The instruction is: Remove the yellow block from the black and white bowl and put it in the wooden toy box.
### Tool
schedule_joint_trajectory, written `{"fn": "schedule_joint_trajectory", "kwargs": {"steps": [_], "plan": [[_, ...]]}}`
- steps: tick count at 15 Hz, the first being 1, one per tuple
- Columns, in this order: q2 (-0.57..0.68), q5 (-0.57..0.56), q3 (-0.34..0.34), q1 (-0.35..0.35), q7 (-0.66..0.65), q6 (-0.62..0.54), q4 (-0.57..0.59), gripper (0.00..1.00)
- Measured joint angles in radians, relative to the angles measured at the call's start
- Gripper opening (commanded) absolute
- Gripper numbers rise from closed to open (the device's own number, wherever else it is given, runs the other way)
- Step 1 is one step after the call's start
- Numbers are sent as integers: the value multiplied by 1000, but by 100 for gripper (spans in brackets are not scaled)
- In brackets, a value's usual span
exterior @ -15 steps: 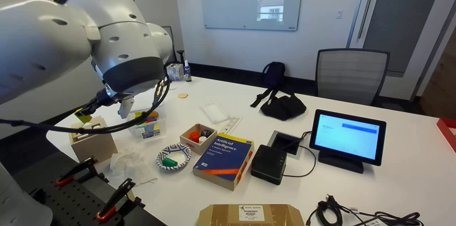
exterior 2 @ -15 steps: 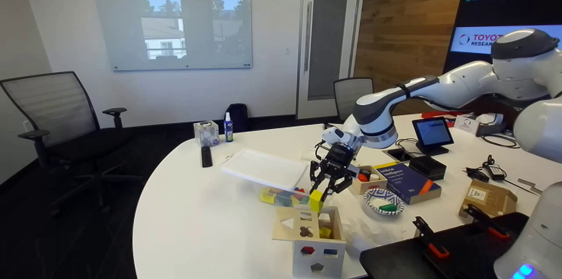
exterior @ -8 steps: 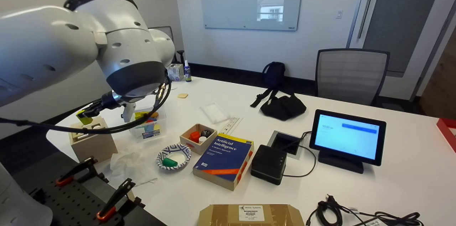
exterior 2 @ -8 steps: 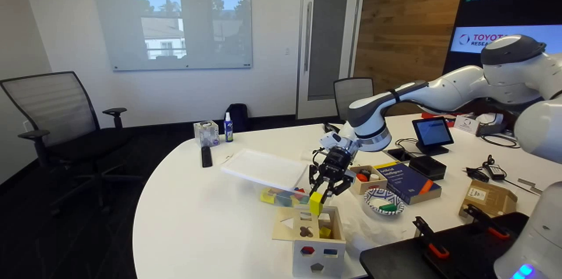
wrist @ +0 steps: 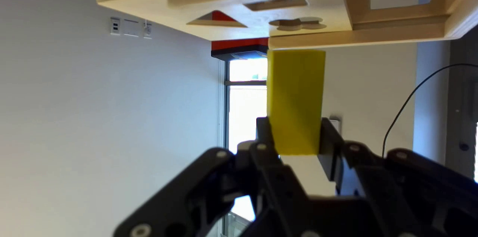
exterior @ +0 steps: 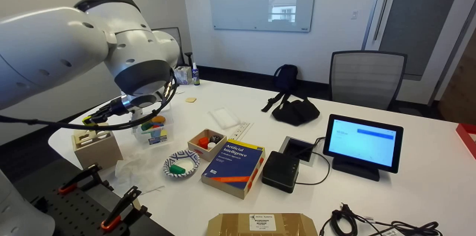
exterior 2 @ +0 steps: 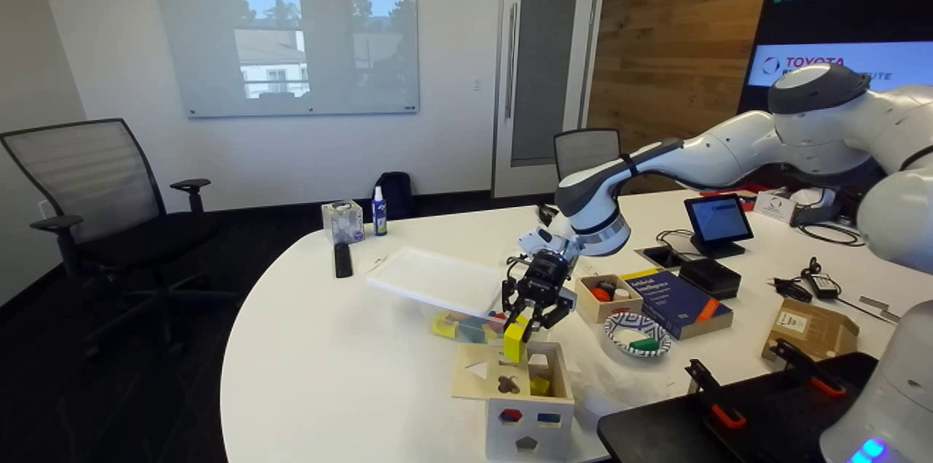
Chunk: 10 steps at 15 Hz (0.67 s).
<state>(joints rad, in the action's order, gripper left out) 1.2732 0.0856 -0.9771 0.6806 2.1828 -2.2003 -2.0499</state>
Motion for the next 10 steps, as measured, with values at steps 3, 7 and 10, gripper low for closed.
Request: {"fn": "schedule_joint_trajectory", "kwargs": {"steps": [3, 7, 10], "plan": [[0, 41, 18, -33, 21, 31, 44, 8], [0, 84, 44, -69, 36, 73, 90, 8], [0, 105, 68, -98, 41, 101, 122, 8]]}}
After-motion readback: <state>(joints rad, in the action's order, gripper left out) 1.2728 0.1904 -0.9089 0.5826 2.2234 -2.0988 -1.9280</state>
